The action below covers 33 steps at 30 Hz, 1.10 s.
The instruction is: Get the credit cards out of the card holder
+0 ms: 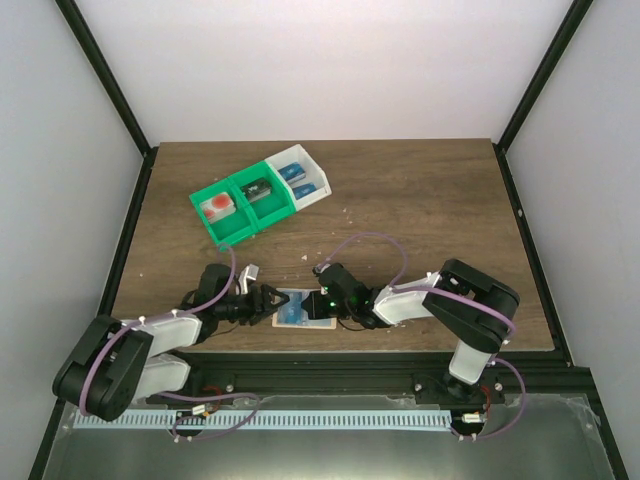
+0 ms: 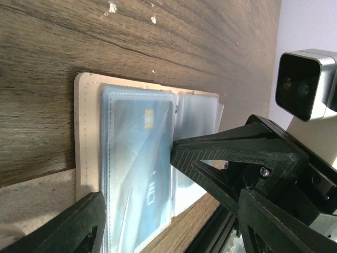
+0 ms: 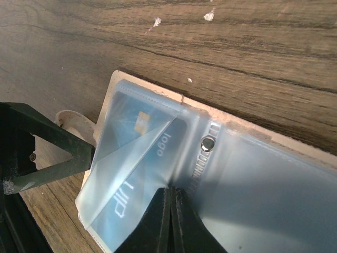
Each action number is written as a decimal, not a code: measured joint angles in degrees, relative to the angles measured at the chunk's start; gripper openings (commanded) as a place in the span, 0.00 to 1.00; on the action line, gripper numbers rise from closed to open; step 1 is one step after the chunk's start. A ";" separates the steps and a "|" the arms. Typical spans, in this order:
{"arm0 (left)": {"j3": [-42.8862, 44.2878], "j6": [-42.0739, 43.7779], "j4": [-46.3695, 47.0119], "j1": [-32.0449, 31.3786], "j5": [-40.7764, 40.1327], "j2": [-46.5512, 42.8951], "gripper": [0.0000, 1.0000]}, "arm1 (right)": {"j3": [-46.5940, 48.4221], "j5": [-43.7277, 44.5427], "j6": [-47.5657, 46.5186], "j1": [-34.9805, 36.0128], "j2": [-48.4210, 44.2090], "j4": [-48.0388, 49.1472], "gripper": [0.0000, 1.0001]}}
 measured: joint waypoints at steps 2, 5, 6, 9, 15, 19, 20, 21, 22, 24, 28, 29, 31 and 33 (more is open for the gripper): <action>0.00 -0.04 0.42 0.00 0.11 0.39 0.71 | 0.00 0.00 0.00 0.00 0.00 0.00 0.01; 0.00 -0.26 1.25 0.00 0.33 0.90 0.71 | -0.04 0.00 0.00 0.00 0.00 0.02 0.00; 0.00 -0.42 1.40 0.00 0.35 0.98 0.71 | -0.04 0.00 0.02 0.00 0.00 0.04 0.00; -0.11 -1.14 1.86 0.00 0.46 0.98 0.71 | -0.04 0.00 0.02 0.00 0.00 0.04 0.00; -0.33 -2.12 2.16 0.00 0.81 0.31 0.70 | -0.04 -0.07 0.02 -0.02 0.00 0.07 0.00; -0.33 -2.64 2.12 0.00 1.42 -1.64 0.70 | -0.04 -0.15 0.02 -0.07 0.04 0.11 0.01; -0.33 -2.73 2.08 0.00 1.51 -2.19 0.70 | -0.04 -0.15 0.02 -0.07 0.04 0.11 0.00; -0.33 -2.78 2.01 0.00 1.57 -2.75 0.70 | -0.04 -0.17 0.02 -0.07 0.04 0.13 0.01; -0.33 -2.80 1.95 0.00 1.62 -3.23 0.70 | -0.04 -0.17 0.02 -0.09 0.04 0.15 0.01; -0.33 -2.84 1.75 0.00 1.64 -4.00 0.70 | -0.09 -0.22 0.04 -0.09 0.04 0.22 0.01; -0.33 -2.95 1.68 0.00 1.84 -4.11 0.70 | -0.09 -0.24 0.26 -0.11 0.07 0.26 0.00; -0.33 -2.97 1.70 0.00 1.88 -4.02 0.70 | -0.09 -0.26 0.28 -0.11 0.04 0.28 0.01; -0.33 -3.02 1.75 -0.02 2.08 -3.54 0.70 | -0.09 -0.26 0.50 -0.11 0.07 0.31 0.01; -0.33 -3.13 1.77 -0.17 2.23 -3.23 0.70 | -0.11 -0.31 0.70 -0.11 0.09 0.35 0.00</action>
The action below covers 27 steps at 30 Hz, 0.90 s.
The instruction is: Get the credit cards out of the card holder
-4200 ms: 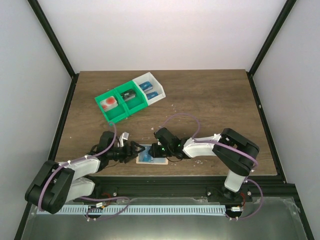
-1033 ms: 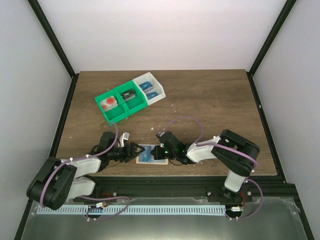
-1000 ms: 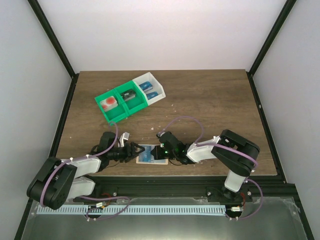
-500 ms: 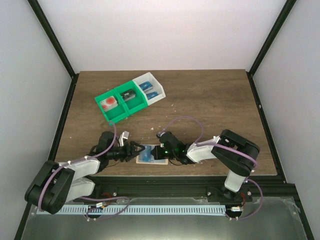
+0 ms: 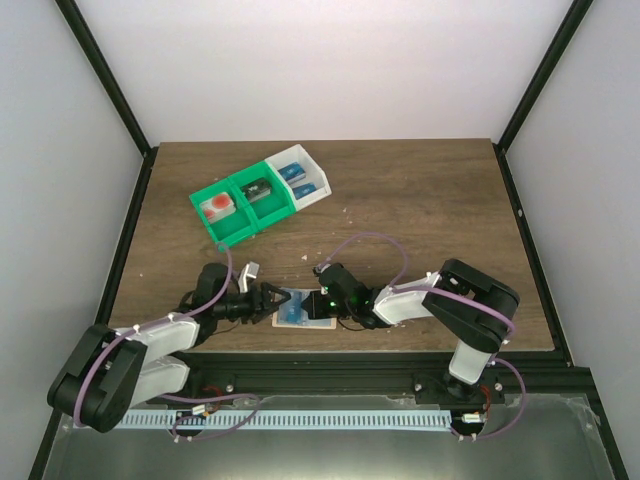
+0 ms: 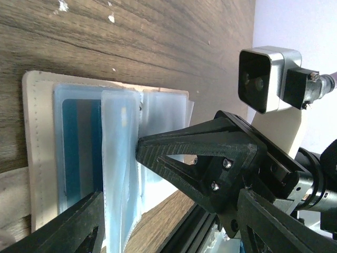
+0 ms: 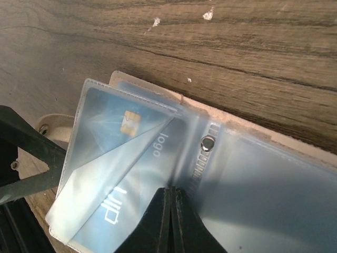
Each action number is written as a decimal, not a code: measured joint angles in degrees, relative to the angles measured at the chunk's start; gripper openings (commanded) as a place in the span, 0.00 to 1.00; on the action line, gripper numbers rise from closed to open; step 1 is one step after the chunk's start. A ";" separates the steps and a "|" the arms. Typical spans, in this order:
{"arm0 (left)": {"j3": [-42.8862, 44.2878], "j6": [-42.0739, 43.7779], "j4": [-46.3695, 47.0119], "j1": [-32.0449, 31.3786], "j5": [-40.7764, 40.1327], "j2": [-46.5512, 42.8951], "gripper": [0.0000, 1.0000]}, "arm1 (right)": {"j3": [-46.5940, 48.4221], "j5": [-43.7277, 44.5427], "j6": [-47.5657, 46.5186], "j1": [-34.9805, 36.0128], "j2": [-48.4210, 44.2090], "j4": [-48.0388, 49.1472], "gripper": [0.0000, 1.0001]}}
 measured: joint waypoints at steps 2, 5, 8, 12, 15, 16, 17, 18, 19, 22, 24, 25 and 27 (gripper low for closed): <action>0.00 -0.11 0.00 -0.44 0.07 0.04 0.69 | -0.02 -0.07 0.07 0.00 0.00 0.09 0.01; 0.00 -0.31 0.07 -0.90 0.20 0.04 0.66 | -0.33 -0.68 0.22 0.00 0.02 0.59 0.00; 0.00 -0.68 0.48 -1.38 0.24 0.04 0.58 | -0.52 -0.85 0.37 0.00 0.02 1.01 0.00; 0.00 -1.36 1.11 -2.03 0.28 0.39 0.46 | -0.70 -1.16 0.42 0.00 0.02 1.33 0.00; 0.02 -1.64 1.77 -2.54 0.28 0.70 0.38 | -0.85 -1.38 0.63 0.00 0.02 1.57 0.00; 0.02 -1.88 1.97 -2.67 0.28 0.79 0.35 | -1.03 -1.36 0.74 0.02 0.02 1.86 0.00; 0.02 -1.97 2.21 -2.80 0.26 0.92 0.33 | -1.25 -1.38 0.87 0.02 0.02 2.25 0.00; 0.02 -1.88 2.49 -2.95 0.26 1.09 0.30 | -1.44 -1.40 1.07 0.02 0.02 2.60 0.01; 0.02 -2.08 2.62 -3.08 0.24 1.22 0.28 | -1.57 -1.44 1.14 0.00 0.00 2.86 0.01; 0.02 -2.51 3.04 -3.58 0.20 1.70 0.24 | -1.95 -1.64 1.44 0.02 -0.09 3.41 0.04; 0.02 -2.69 3.28 -4.11 0.17 2.08 0.21 | -2.23 -1.79 1.51 0.02 -0.24 3.50 0.05; 0.02 -2.75 3.43 -4.37 0.17 2.32 0.21 | -2.38 -1.81 1.60 0.02 -0.42 3.50 0.05; 0.04 -2.84 3.52 -4.79 0.13 2.80 0.19 | -2.78 -1.81 1.66 0.02 -0.90 3.37 0.07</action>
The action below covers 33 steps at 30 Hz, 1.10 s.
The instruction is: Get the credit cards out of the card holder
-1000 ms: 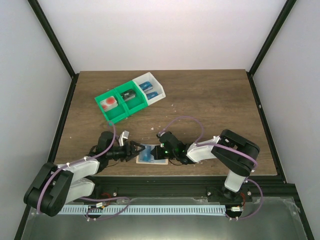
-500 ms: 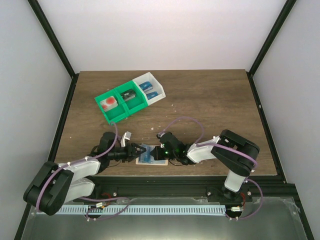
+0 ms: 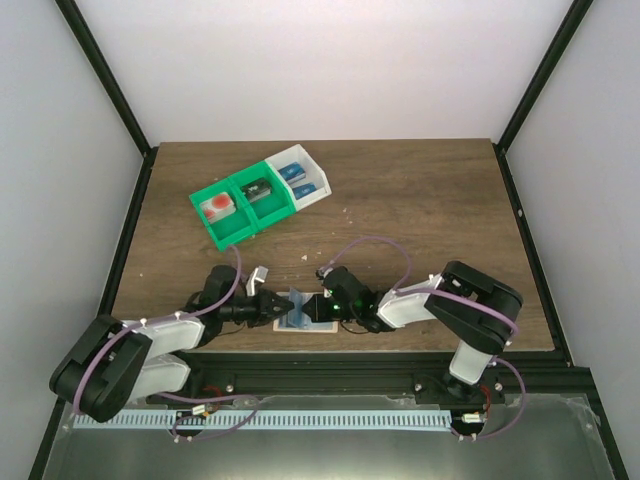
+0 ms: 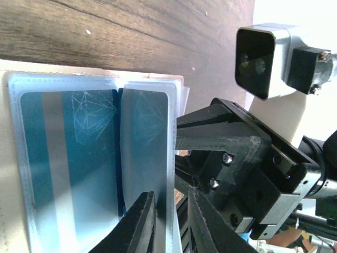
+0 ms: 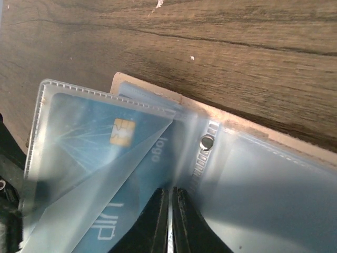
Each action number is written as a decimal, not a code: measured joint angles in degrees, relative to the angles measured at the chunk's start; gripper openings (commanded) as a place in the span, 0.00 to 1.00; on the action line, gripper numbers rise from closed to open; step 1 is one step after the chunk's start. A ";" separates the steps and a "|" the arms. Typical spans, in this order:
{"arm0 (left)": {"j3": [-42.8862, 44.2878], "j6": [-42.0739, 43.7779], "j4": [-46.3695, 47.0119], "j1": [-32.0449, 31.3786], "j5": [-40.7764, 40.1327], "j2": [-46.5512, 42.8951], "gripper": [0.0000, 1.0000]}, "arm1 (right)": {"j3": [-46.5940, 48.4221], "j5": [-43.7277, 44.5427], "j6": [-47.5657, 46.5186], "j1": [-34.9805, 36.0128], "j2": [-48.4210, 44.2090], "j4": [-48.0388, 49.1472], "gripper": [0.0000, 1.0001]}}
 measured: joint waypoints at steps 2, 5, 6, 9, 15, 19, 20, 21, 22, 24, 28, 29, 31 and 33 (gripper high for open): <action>0.02 -0.04 0.09 -0.31 -0.04 0.46 0.18 | -0.22 0.02 0.02 0.02 -0.31 -0.13 0.08; 0.04 -0.09 0.17 -0.57 -0.22 0.68 0.19 | -0.42 0.04 0.00 0.09 -0.81 -0.59 0.09; 0.07 -0.09 0.24 -0.66 -0.31 0.68 0.21 | -0.55 0.07 0.00 0.11 -1.01 -0.74 0.09; 0.26 -0.31 0.31 -0.96 -0.52 0.68 0.31 | -0.68 0.09 0.00 0.11 -1.51 -1.27 0.11; 1.95 -0.22 0.09 -3.04 -1.09 0.74 0.33 | -0.68 0.04 0.00 0.11 -1.57 -1.36 0.12; 2.89 -0.35 0.17 -5.22 -1.97 1.49 0.35 | -0.68 0.04 0.00 0.11 -1.62 -1.38 0.12; 2.97 -0.48 0.22 -5.57 -2.14 1.66 0.35 | -0.70 0.07 0.00 0.11 -1.70 -1.44 0.12; 2.99 -0.59 0.33 -5.88 -2.27 1.77 0.35 | -0.79 0.11 0.00 0.11 -1.81 -1.51 0.12; 3.04 -0.70 0.35 -6.12 -2.36 1.86 0.35 | -0.94 0.24 0.00 0.11 -2.03 -1.60 0.12; 3.10 -1.11 0.37 -6.60 -2.58 2.16 0.36 | -1.33 0.50 0.00 0.13 -2.60 -1.70 0.12; 3.30 -1.51 0.48 -6.95 -2.93 2.67 0.39 | -2.32 1.22 0.00 0.17 -3.82 -2.19 0.13; 3.30 -1.55 0.72 -7.06 -2.99 2.75 0.40 | -2.47 1.40 0.00 0.17 -3.98 -2.27 0.13; 3.30 -1.75 1.49 -7.32 -3.13 3.26 0.43 | -2.51 1.64 0.02 0.17 -4.13 -2.45 0.13; 3.32 -2.23 2.62 -7.87 -3.15 4.11 0.44 | -2.69 1.90 0.04 0.22 -4.28 -2.40 0.13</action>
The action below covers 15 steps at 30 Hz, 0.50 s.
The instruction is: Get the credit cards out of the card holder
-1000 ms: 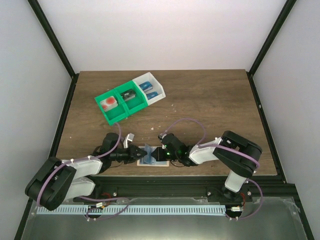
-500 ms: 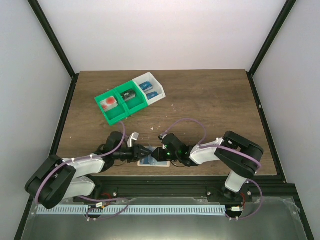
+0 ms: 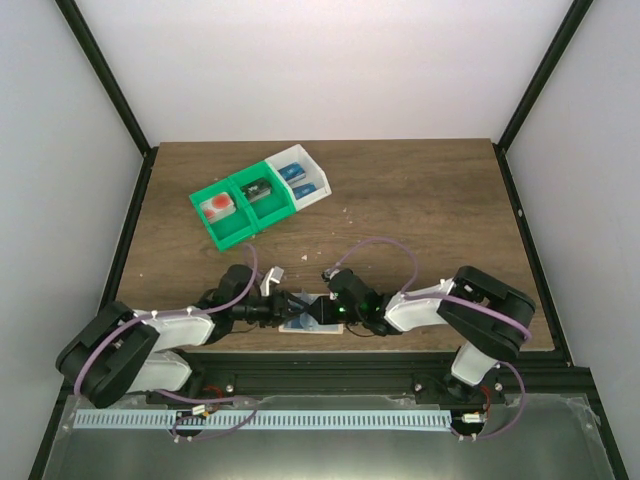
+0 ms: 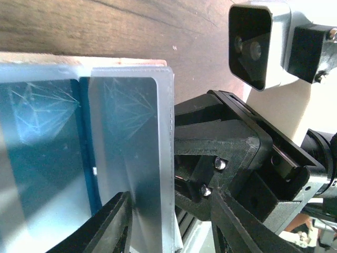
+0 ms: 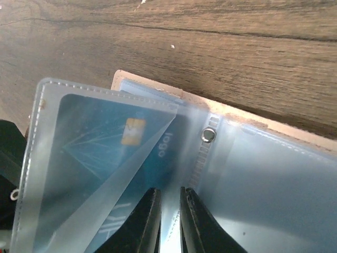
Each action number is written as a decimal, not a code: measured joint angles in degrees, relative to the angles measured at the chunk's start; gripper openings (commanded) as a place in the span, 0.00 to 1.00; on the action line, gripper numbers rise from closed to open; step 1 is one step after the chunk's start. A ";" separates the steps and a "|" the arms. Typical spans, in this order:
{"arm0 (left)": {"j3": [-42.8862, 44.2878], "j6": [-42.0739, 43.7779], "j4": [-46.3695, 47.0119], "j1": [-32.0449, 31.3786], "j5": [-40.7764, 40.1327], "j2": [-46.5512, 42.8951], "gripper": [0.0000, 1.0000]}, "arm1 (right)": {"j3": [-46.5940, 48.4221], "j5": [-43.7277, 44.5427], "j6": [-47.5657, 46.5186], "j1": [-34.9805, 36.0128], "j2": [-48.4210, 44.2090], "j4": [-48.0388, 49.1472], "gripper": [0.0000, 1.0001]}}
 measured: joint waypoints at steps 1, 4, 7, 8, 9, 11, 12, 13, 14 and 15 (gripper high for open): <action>0.09 -0.37 0.55 -0.48 -0.04 0.50 0.45 | -0.11 0.09 0.07 0.00 -0.09 0.02 0.13; 0.90 -0.92 1.31 -2.43 -0.24 1.88 0.45 | -0.20 0.07 0.22 0.00 -0.11 0.39 0.13; 1.77 -1.68 3.37 -4.20 -0.24 3.23 0.45 | -0.24 0.07 0.44 0.00 -0.11 0.57 0.13; 1.77 -2.05 4.20 -4.50 -0.26 3.50 0.45 | -0.44 0.09 0.57 0.00 -0.13 0.87 0.13; 1.77 -2.38 4.87 -4.68 -0.26 3.69 0.45 | -0.79 0.15 0.68 0.00 -0.28 1.18 0.13; 1.77 -2.80 6.01 -4.76 -0.33 3.85 0.45 | -1.75 0.55 0.94 0.00 -1.20 1.36 0.13; 1.77 -2.93 6.56 -4.79 -0.48 3.85 0.45 | -2.25 0.79 1.07 0.00 -1.81 1.29 0.13; 1.77 -2.99 6.91 -4.79 -0.55 3.85 0.45 | -2.91 1.16 1.25 0.00 -2.67 1.25 0.13; 1.77 -3.04 7.17 -4.79 -0.70 3.85 0.45 | -3.63 1.62 1.36 0.00 -3.67 1.16 0.13; 1.77 -3.17 7.28 -4.79 -0.87 3.85 0.45 | -4.00 2.01 1.46 0.00 -4.37 0.96 0.15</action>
